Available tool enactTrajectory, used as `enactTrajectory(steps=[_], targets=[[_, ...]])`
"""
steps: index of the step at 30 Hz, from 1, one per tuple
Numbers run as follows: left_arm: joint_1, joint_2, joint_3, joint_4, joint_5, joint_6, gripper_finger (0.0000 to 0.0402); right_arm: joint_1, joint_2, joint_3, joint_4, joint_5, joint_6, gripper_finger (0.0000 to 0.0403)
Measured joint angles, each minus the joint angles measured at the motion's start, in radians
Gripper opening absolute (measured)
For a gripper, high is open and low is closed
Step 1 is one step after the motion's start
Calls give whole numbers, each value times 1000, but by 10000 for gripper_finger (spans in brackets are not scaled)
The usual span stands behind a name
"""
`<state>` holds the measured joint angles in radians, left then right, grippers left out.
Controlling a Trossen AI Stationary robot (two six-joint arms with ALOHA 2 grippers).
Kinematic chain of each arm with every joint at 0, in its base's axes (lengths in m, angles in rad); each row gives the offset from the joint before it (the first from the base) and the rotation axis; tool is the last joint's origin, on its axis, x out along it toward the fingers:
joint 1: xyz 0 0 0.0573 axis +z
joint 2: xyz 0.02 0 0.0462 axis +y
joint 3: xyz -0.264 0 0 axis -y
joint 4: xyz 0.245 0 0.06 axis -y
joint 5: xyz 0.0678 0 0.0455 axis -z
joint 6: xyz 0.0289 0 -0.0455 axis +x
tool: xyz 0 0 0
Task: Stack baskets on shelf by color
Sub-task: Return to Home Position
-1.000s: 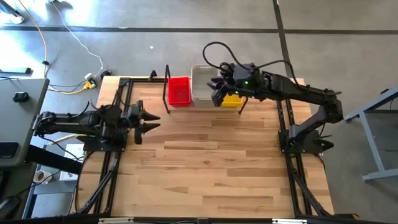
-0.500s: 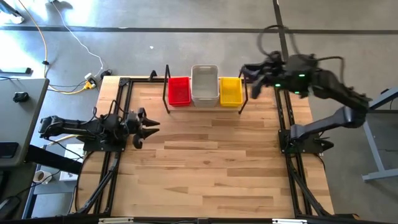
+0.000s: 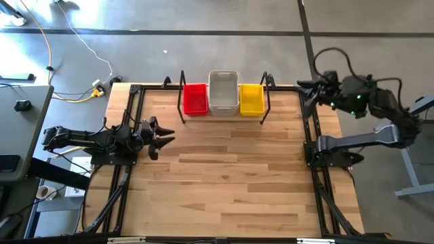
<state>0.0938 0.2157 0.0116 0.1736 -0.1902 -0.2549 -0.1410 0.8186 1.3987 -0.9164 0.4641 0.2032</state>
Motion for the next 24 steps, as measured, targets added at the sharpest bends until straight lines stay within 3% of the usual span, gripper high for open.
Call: enactTrajectory(steps=[9, 24], targets=[[0, 0, 0, 0, -1, -3, 137, 0, -275, -448, 217, -37, 75, 98], [0, 0, 0, 1, -1, -4, 137, 0, -539, -1014, 638, -187, 77, 98]])
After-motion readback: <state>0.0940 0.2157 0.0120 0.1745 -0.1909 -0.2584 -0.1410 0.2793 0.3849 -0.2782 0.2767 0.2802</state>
